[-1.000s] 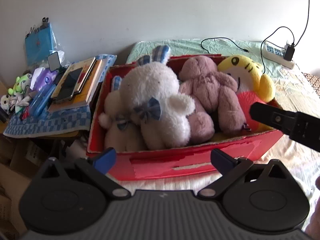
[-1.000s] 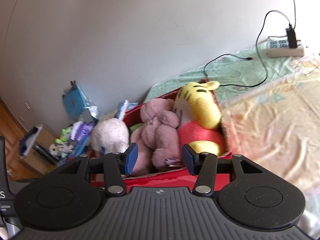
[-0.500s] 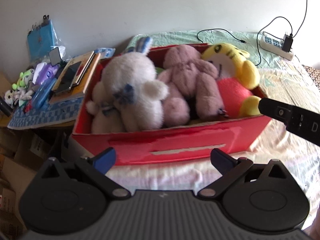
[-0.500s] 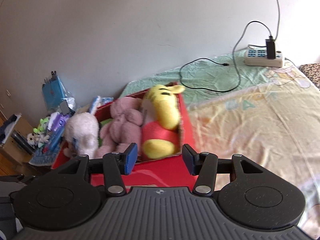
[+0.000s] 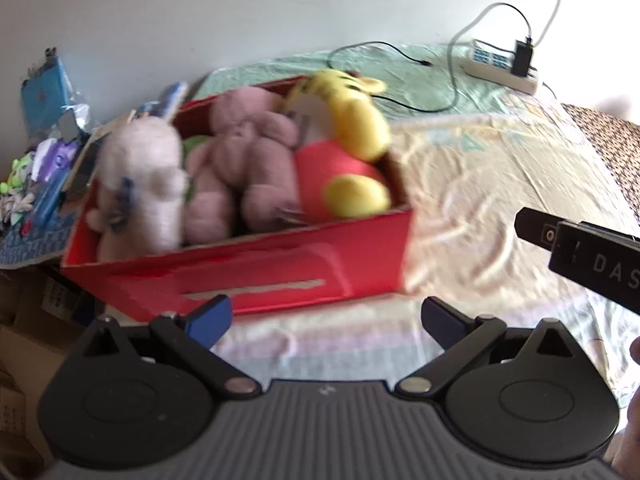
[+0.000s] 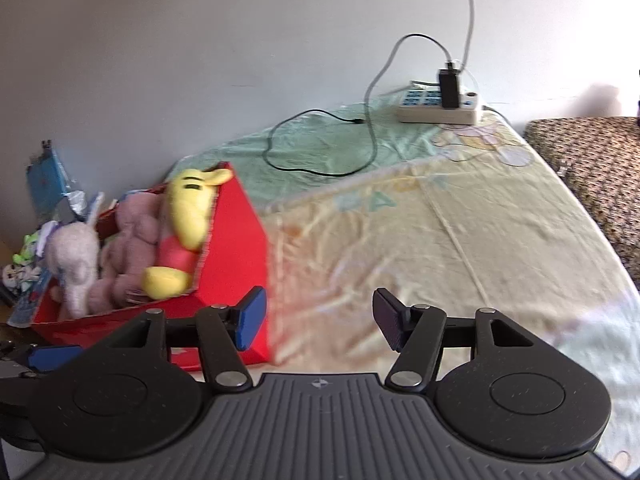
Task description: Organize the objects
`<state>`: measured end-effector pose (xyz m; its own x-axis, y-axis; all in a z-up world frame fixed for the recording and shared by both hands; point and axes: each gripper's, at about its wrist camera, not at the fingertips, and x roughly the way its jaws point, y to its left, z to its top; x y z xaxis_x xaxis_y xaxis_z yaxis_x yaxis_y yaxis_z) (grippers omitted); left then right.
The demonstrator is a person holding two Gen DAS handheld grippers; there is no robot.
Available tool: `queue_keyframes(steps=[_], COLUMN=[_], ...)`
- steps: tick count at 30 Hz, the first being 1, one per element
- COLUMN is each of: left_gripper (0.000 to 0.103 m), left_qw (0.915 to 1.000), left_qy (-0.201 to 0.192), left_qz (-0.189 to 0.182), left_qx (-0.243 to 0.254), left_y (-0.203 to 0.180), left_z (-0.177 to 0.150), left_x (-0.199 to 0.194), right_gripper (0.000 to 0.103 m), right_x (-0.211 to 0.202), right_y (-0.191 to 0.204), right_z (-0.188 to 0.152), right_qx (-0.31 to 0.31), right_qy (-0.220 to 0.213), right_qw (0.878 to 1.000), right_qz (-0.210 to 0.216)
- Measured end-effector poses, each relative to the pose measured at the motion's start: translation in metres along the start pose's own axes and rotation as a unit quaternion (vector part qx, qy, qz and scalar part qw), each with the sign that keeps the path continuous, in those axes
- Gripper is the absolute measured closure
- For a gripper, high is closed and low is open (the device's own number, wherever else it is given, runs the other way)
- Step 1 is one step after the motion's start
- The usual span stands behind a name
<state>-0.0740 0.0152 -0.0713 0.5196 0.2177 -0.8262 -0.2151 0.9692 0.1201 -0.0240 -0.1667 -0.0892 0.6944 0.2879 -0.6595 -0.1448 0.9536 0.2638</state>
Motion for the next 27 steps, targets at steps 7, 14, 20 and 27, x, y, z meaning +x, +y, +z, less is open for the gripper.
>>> queue_keyframes(steps=[7, 14, 20, 27], left_gripper=[0.002, 0.002, 0.002, 0.002], left_qw=[0.9996, 0.9991, 0.9996, 0.9999], left_qy=[0.024, 0.03, 0.019, 0.006], left_qz=[-0.013, -0.017, -0.006, 0.012], left_qx=[0.008, 0.024, 0.022, 0.003], left_y=[-0.034, -0.056, -0.055, -0.035], left_z=[-0.003, -0.006, -0.006, -0.002], left_x=[0.012, 0.015, 0.007, 0.001], right_gripper=[0.034, 0.028, 0.025, 0.024], right_x=[0.001, 0.002, 0.003, 0.005], right_y=[-0.028, -0.044, -0.042, -0.021], right_z=[-0.003, -0.007, -0.005, 0.001], right_qx=[0.006, 0.008, 0.004, -0.014], right_qy=[0.019, 0.034, 0.039, 0.04], right_qw=[0.999, 0.997, 0.997, 0.998], right_qz=[-0.042, -0.065, -0.066, -0.048])
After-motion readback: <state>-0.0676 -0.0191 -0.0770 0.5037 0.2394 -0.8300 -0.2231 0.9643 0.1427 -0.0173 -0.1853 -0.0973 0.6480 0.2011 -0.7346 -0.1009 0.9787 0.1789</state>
